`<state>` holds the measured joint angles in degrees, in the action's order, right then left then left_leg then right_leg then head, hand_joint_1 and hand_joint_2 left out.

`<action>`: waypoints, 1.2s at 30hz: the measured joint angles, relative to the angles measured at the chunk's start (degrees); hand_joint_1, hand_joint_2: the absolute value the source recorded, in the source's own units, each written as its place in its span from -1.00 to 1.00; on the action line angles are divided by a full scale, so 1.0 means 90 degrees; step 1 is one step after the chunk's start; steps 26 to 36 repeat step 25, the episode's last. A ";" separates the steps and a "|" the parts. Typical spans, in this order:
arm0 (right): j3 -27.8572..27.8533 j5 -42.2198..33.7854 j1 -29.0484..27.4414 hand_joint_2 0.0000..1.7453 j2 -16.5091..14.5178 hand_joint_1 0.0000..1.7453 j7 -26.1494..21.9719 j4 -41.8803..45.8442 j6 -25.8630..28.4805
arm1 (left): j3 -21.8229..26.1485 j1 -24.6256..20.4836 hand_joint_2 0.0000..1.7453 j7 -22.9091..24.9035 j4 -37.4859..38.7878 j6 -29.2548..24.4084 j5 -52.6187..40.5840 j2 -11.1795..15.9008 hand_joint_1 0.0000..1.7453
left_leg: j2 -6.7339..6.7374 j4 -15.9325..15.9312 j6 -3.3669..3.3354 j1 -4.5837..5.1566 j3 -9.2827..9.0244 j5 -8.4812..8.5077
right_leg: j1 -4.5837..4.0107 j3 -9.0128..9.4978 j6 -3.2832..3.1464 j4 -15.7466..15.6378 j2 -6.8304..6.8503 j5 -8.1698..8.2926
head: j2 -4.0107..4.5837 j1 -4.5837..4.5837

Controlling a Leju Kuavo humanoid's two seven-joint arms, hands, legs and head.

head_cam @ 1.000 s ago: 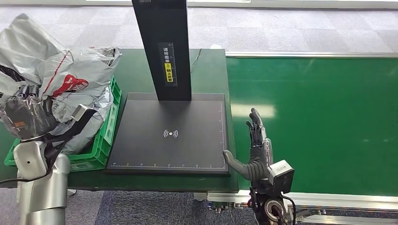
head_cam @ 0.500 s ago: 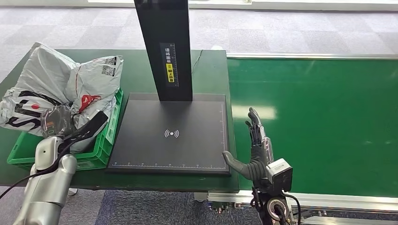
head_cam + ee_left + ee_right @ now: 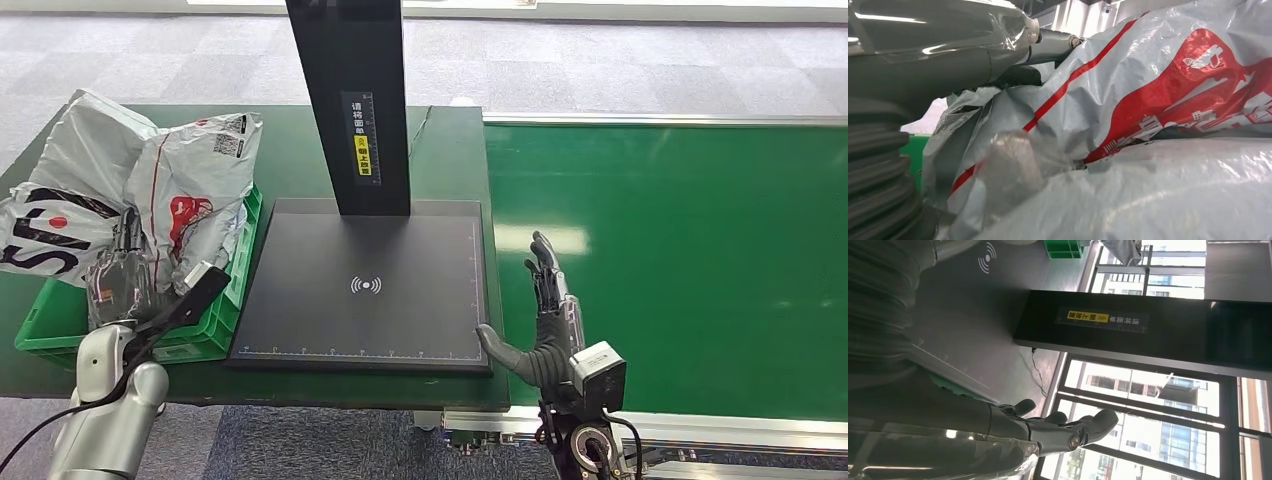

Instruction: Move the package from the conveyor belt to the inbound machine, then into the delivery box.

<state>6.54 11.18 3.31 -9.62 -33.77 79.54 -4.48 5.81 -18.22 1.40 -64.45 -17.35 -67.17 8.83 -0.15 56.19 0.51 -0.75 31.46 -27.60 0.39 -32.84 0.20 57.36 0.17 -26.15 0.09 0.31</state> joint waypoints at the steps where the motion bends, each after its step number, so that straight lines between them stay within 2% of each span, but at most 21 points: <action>1: -0.0003 0.0000 0.0000 1.00 0.0000 -1.00 0.0000 0.0000 0.0000 | 0.0000 0.0009 1.00 0.0000 -0.0010 0.0000 0.0000 0.0000 -1.00 | 0.0000 0.0000 0.0000 0.0000 0.0000 0.0000 | 0.0000 0.0000 0.0000 0.0000 0.0000 0.0000 | 0.0000 0.0000; 3: -0.0007 -0.0003 0.0000 1.00 0.0000 -1.00 0.0000 0.0000 0.0000 | 0.0000 0.0024 1.00 -0.0041 -0.0024 -0.0001 0.0057 -0.0001 -1.00 | 0.0000 0.0000 0.0000 0.0000 0.0000 0.0000 | 0.0000 -0.0001 0.0000 0.0000 0.0000 0.0000 | 0.0000 0.0001; 5: -0.0010 -0.0032 0.0000 1.00 0.0000 -1.00 -0.0002 0.0000 0.0000 | -0.0001 0.0059 1.00 -0.0301 -0.0064 -0.0039 0.0457 -0.0015 -1.00 | 0.0001 0.0000 0.0000 0.0000 0.0000 0.0000 | 0.0000 -0.0001 0.0000 0.0000 0.0000 0.0000 | 0.0000 0.0000; 8: -0.0012 -0.0112 0.0003 1.00 -0.0002 -1.00 -0.0010 0.0000 0.0006 | -0.0075 0.0256 1.00 -0.1083 -0.0270 -0.0212 0.1731 -0.0127 -1.00 | 0.0002 0.0000 0.0000 0.0000 0.0004 0.0000 | 0.0000 -0.0004 0.0000 0.0000 -0.0001 0.0000 | 0.0000 0.0001; 11: -0.0007 -0.0150 0.0015 1.00 -0.0022 -1.00 -0.0013 -0.0007 0.0023 | -0.0273 0.0599 1.00 -0.1853 -0.0667 -0.0472 0.2969 -0.0384 -1.00 | 0.0003 0.0001 -0.0001 0.0002 0.0013 -0.0003 | 0.0001 -0.0010 0.0001 0.0000 -0.0003 0.0001 | 0.0000 0.0002; 17: 0.0046 -0.0225 0.0143 1.00 -0.0051 -1.00 -0.0032 -0.0111 0.0105 | -0.0562 0.1160 1.00 -0.3455 -0.1557 -0.1701 0.4907 -0.0902 -1.00 | 0.0011 0.0003 -0.0002 0.0002 0.0026 -0.0009 | 0.0002 -0.0028 0.0002 -0.0001 -0.0007 0.0001 | 0.0000 0.0000; 21: 0.0130 -0.0293 0.0294 1.00 -0.0051 -1.00 -0.0063 -0.0250 0.0137 | -0.0602 0.1345 1.00 -0.4385 -0.2140 -0.1581 0.6525 -0.1188 -1.00 | 0.0012 0.0002 -0.0002 -0.0002 0.0028 -0.0009 | -0.0002 -0.0031 0.0001 -0.0001 -0.0007 0.0000 | 0.0000 -0.0001; 25: 0.0199 -0.0344 0.0444 1.00 -0.0051 -1.00 -0.0103 -0.0432 0.0154 | -0.0723 0.1414 1.00 -0.4583 -0.2617 -0.1332 0.7101 -0.1351 -1.00 | 0.0012 0.0002 -0.0001 -0.0003 0.0028 -0.0008 | -0.0003 -0.0030 0.0001 -0.0001 -0.0007 0.0001 | 0.0000 0.0000; 36: 0.0199 -0.0344 0.0444 1.00 -0.0051 -1.00 -0.0103 -0.0432 0.0154 | -0.0723 0.1414 1.00 -0.4583 -0.2617 -0.1332 0.7101 -0.1351 -1.00 | 0.0012 0.0002 -0.0001 -0.0003 0.0028 -0.0008 | -0.0003 -0.0030 0.0001 -0.0001 -0.0007 0.0001 | 0.0000 0.0000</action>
